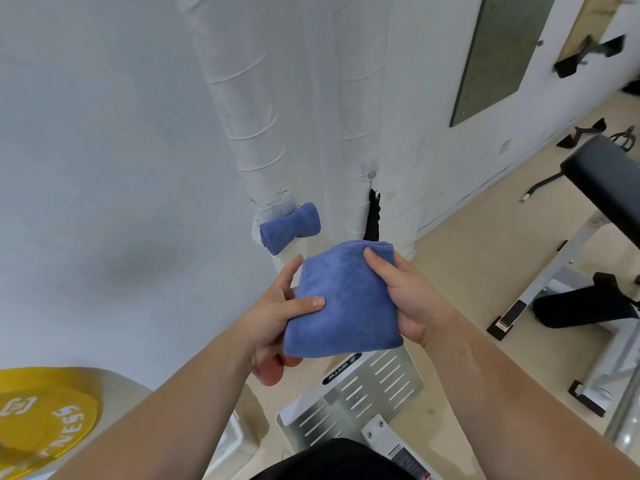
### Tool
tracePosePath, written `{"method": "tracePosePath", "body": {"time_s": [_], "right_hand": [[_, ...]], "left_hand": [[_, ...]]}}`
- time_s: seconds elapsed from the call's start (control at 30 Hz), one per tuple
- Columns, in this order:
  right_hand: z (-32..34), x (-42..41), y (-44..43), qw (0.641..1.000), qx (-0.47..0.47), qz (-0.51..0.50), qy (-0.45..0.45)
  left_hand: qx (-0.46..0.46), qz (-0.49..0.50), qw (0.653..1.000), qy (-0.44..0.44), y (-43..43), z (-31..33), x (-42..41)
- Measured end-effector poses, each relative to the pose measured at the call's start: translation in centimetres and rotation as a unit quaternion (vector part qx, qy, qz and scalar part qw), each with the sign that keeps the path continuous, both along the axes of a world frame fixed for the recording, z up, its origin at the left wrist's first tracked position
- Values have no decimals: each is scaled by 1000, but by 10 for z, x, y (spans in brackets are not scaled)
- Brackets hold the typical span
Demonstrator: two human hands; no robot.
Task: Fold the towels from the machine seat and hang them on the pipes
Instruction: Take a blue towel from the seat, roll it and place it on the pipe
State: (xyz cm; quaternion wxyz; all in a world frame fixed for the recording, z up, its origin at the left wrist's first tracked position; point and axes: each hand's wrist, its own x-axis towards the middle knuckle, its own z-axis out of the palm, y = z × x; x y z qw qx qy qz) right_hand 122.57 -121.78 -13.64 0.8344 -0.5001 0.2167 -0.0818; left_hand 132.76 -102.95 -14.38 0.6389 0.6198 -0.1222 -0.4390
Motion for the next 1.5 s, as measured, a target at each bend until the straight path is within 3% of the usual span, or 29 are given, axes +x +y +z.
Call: {"method": "tracePosePath", "body": {"time_s": [0.3,0.43,0.57,0.7,0.83,0.97,1.23,1.33,1.5], "right_hand": [[-5,-14,-27,997,-57,20,53],[-12,-27,-34,992,-116,45,10],[-10,-26,-39,967,-255,13,-12],[10,-17,-44,950,-307,48,-39],[38,-2,-49,878,-457,138,-18],[68,21,-47,802,-573,166,-6],[145,78,-47,696,-695,177,-23],[181,99,-43,716,-673,181,-48],[234,133,-33,818,-538,179,-98]], "left_hand": [[-40,174,982,-53,-26,-3,-21],[-14,227,968,-108,-37,-4,-33],[16,205,968,-145,-38,-3,-40],[59,123,968,-212,-29,7,-35],[137,91,919,-358,-23,35,-23],[157,145,885,-414,-18,63,-4],[133,95,878,-449,3,120,50],[101,63,885,-451,14,149,80],[-11,80,907,-414,27,204,125]]}}
